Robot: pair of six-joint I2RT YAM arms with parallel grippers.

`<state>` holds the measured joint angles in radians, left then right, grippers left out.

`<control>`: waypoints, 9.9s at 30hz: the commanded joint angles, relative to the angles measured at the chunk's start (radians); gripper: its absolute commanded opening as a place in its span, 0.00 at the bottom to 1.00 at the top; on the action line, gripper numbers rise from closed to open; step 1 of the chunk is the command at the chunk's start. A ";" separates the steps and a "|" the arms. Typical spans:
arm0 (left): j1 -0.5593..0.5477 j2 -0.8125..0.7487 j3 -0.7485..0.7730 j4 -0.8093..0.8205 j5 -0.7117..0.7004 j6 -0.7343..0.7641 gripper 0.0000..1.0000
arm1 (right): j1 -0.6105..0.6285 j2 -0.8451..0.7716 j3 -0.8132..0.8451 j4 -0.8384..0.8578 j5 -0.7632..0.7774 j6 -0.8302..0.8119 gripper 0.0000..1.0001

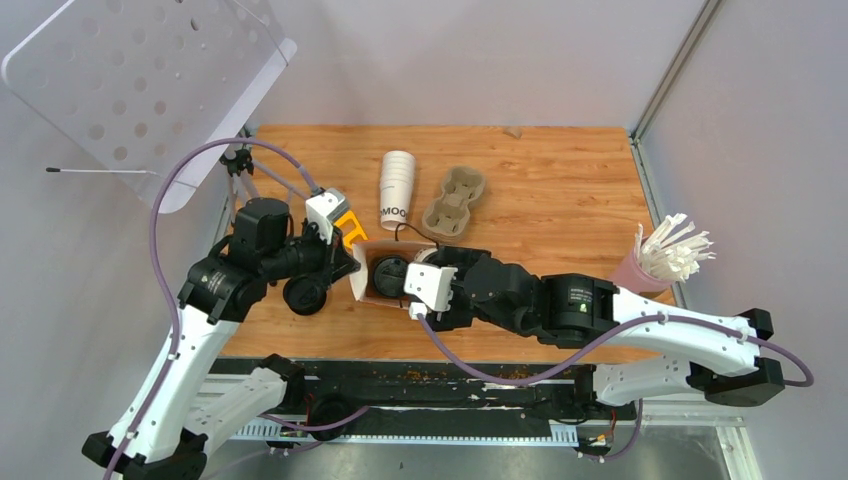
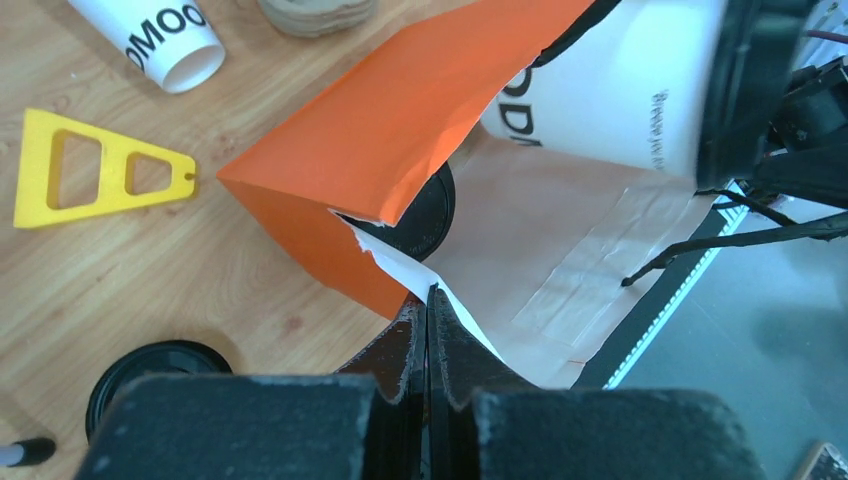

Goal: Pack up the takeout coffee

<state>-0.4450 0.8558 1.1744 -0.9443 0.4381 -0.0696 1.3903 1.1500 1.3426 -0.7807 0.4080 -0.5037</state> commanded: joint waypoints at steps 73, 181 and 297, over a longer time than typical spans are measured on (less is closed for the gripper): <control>-0.003 -0.141 -0.081 -0.092 0.040 -0.229 0.12 | 0.120 0.172 -0.145 0.099 0.120 -0.029 0.68; -0.003 -0.140 -0.169 -0.105 0.125 -0.219 0.00 | -0.086 0.191 -0.380 0.483 0.168 -0.070 0.68; -0.003 -0.095 -0.218 -0.039 0.128 -0.272 0.00 | -0.217 0.308 -0.425 0.587 0.091 -0.074 0.70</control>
<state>-0.4450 0.7609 0.9562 -1.0107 0.5461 -0.3359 1.1893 1.4406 0.9226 -0.2188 0.4973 -0.5861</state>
